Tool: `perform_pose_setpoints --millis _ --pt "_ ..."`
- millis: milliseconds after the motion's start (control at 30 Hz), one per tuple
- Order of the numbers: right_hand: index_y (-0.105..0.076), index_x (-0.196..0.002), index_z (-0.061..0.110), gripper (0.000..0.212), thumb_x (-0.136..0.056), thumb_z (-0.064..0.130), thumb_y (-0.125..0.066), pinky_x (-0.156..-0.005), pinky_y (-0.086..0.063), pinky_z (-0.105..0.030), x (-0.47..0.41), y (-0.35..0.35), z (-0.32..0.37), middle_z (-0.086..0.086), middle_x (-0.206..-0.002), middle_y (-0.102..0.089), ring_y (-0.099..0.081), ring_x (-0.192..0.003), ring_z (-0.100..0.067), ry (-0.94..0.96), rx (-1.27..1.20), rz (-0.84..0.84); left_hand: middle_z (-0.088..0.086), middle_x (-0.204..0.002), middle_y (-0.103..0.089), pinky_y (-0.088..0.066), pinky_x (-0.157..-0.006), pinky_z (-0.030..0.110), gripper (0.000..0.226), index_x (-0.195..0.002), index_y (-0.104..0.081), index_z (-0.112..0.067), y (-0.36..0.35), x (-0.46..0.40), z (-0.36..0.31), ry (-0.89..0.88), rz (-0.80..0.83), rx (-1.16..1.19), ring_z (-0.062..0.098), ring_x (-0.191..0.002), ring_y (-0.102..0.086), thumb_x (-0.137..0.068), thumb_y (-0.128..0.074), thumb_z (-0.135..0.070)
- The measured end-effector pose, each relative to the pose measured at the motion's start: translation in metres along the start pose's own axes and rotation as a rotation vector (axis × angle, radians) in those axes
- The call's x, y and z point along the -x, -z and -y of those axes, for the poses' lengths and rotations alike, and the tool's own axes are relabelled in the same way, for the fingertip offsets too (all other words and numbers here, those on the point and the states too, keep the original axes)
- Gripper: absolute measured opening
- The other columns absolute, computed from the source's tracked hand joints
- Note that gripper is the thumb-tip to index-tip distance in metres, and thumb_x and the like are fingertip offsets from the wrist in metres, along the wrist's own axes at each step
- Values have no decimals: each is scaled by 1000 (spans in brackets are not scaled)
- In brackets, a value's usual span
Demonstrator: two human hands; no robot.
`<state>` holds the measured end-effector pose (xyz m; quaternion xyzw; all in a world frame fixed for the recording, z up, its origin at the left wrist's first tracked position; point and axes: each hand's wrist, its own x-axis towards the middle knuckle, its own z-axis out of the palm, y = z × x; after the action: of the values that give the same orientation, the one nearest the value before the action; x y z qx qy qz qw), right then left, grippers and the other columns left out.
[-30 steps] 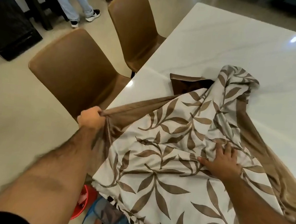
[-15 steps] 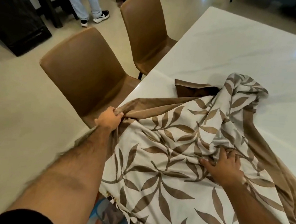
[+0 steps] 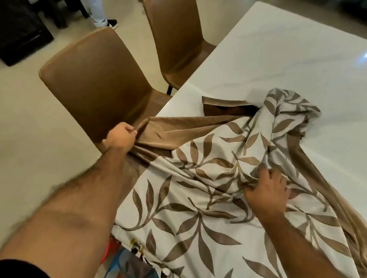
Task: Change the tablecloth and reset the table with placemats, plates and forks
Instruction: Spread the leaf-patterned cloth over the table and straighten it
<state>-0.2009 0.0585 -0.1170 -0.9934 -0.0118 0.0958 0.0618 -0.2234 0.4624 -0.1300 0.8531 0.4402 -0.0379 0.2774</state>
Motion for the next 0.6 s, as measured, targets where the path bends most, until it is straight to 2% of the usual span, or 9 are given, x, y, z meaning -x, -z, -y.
perform_pose_setpoints --millis 100,200,267,333,400,467,533,600 --pt "-52 -121 14 54 -72 29 -68 -97 -40 -50 10 -2 45 -14 -123 -49 -45 -115 -34 197 -95 -158 9 -129 -53 -36 -99 45 29 -120 -59 -30 -15 15 -8 -89 -68 -238 31 -121 -46 -92 -59 -38" --pt "-54 -120 15 54 -71 32 -71 -96 -41 -47 10 -6 81 -12 -122 -49 -45 -116 -31 342 -141 -233 7 -132 -49 -38 -98 44 29 -121 -59 -28 -19 22 -7 -198 -225 -362 27 -120 -44 -93 -57 -38" --pt "-61 -112 18 43 -75 37 -71 -92 -42 -45 5 -8 99 -10 -116 -53 -48 -110 -29 451 -56 -290 7 -125 -54 -42 -96 42 30 -120 -59 -27 -21 20 -5 -260 -120 -377 26 -114 -50 -94 -54 -40" --pt "-66 -105 21 31 -80 40 -67 -90 -41 -44 0 -10 118 -6 -111 -58 -50 -106 -27 575 51 -302 9 -128 -54 -43 -99 44 39 -129 -53 -29 -24 19 2 -225 15 -318 30 -118 -50 -93 -55 -43" --pt "-65 -111 25 33 -86 46 -58 -98 -34 -45 -7 -11 134 -2 -115 -61 -48 -112 -25 619 132 -170 11 -136 -52 -41 -102 44 49 -140 -42 -27 -26 16 12 -135 127 -144 34 -124 -49 -95 -53 -42" --pt "-55 -128 28 50 -86 56 -52 -112 -22 -47 -14 -16 144 -2 -134 -54 -41 -127 -26 571 200 67 13 -139 -52 -38 -104 40 50 -144 -37 -19 -27 13 19 -99 204 -24 34 -126 -49 -99 -47 -37" --pt "-37 -145 28 73 -84 66 -49 -119 -7 -50 -19 -23 144 -6 -153 -35 -26 -143 -28 541 260 234 13 -138 -54 -38 -104 36 44 -142 -42 -15 -25 12 17 -126 223 -8 33 -126 -50 -101 -45 -32" --pt "-17 -155 26 87 -85 67 -48 -121 3 -51 -25 -28 140 -6 -163 -13 -8 -151 -28 509 266 302 10 -139 -54 -37 -106 36 46 -143 -43 -16 -24 12 6 -184 164 21 30 -127 -50 -100 -49 -30"
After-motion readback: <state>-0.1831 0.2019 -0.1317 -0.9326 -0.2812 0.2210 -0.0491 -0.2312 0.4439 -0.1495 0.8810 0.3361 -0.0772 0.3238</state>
